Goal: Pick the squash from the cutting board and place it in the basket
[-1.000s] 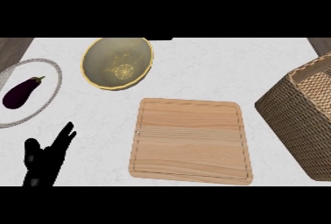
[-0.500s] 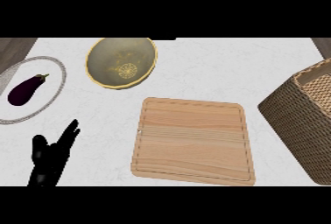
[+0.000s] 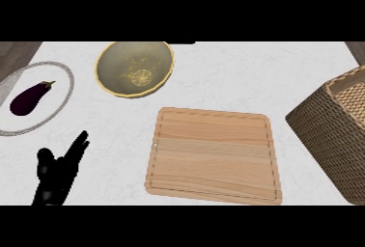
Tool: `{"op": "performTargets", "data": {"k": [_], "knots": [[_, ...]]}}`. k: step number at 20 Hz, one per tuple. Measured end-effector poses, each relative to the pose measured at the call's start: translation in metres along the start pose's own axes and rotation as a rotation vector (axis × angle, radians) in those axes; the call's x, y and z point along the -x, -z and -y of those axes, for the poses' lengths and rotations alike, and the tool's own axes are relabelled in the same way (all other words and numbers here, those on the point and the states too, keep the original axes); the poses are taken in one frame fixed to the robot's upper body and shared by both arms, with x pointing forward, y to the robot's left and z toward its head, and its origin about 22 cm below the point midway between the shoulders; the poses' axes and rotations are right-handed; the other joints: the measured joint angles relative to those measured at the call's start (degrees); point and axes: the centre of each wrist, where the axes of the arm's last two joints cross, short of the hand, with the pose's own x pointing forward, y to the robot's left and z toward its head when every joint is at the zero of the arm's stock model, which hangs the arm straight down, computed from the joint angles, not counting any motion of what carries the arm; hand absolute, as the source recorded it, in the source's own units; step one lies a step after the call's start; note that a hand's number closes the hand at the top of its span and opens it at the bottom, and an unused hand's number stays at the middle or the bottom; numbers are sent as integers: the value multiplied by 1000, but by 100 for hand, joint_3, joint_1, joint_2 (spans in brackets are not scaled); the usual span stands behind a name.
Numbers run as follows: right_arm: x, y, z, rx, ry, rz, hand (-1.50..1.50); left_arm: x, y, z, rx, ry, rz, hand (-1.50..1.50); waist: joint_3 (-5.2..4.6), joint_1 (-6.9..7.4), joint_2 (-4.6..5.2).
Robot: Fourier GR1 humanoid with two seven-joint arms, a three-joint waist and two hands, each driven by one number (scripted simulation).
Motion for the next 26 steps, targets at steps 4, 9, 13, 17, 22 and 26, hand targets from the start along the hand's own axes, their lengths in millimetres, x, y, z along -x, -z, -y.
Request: {"op": "performTargets", "data": {"k": [4, 9, 13, 17, 22, 26], "knots": [[15, 3, 3, 22, -132, -17, -150, 1, 1, 1, 2, -3, 6, 0, 4, 11, 1], [26, 10, 16, 24, -219, 22, -150, 2, -1, -2, 7, 0, 6, 0, 1, 23, -5], [30, 15, 37, 41, -208, 50, -150, -1, -1, -2, -3, 7, -7, 0, -10, 18, -1], [40, 15, 49, 75, -146, 52, -150, -1, -1, -4, 2, 7, -6, 0, -13, -2, -10], [45, 11, 74, 151, -58, 11, -150, -1, 1, -3, 5, 2, 0, 0, -9, 6, -9], [50, -7, 104, 213, -27, -33, -150, 0, 1, -2, 4, -2, 9, 0, -3, 12, 4]]}}
